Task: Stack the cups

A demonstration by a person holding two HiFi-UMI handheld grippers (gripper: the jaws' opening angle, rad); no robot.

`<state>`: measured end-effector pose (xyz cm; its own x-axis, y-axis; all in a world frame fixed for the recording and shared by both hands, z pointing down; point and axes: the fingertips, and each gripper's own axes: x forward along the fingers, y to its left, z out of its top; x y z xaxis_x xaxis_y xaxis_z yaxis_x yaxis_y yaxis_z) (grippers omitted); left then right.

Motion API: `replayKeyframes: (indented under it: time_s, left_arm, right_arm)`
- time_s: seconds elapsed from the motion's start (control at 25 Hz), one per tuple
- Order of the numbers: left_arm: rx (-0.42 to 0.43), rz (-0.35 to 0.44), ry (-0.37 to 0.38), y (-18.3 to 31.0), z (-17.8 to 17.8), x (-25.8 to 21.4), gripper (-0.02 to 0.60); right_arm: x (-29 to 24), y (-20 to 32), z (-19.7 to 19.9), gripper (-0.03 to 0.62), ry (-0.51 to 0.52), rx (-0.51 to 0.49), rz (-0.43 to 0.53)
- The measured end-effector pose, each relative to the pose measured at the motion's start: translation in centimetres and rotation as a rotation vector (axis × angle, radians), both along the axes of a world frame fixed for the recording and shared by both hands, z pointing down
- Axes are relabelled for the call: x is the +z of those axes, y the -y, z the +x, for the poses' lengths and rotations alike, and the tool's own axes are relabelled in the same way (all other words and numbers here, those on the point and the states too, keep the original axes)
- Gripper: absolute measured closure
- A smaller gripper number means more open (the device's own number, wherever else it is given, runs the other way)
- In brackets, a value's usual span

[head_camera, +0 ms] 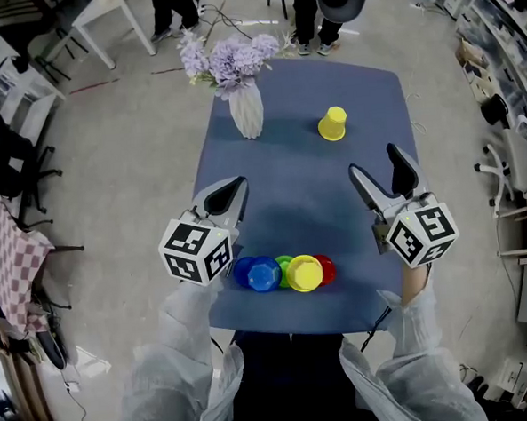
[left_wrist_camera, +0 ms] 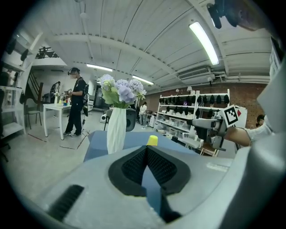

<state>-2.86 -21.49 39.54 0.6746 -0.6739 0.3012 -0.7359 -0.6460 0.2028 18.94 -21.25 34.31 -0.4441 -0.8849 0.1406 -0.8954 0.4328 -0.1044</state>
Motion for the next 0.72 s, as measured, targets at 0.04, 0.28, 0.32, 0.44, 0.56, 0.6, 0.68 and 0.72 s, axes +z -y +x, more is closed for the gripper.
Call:
replayKeyframes:
  time_s: [0.04,0.28,0.32,0.44,0.56,0.6,0.68,0.72]
  left_arm:
    - [0.007,0.004,0.001,0.5,0.4,0.0,0.583]
    - [0.013,0.021,-0.003,4.0,2.1,0.7,0.583]
    - [0.018,0.018,-0.003,4.4,2.5,1.0,0.583]
    - [0.032,0.01,0.003,5.9,3.5,2.2,0.583]
    - [0.044,0.003,0.01,7.2,4.4,3.4,0.583]
    - [0.05,0.001,0.011,7.4,4.7,3.8,0.583]
    - [0.056,-0.006,0.011,7.9,5.1,4.4,0.583]
    - [0.053,-0.011,0.01,8.2,5.1,4.8,0.583]
  right_arm:
    - [0.2,0.9,0.1,0.204,-0.008,0.001,0.001]
    - [2.8,6.1,0.5,0.204,-0.016,-0.008,-0.026]
    - [3.5,7.0,0.6,0.204,-0.021,-0.012,-0.036]
    - [5.6,9.7,0.9,0.205,-0.047,-0.014,-0.069]
    - [8.1,12.0,1.3,0.209,-0.047,-0.007,-0.115]
    - [9.1,12.7,1.5,0.211,-0.045,-0.002,-0.134]
    - [10.9,13.8,1.7,0.222,-0.053,0.006,-0.168]
    - [11.7,14.3,1.7,0.224,-0.063,0.01,-0.182]
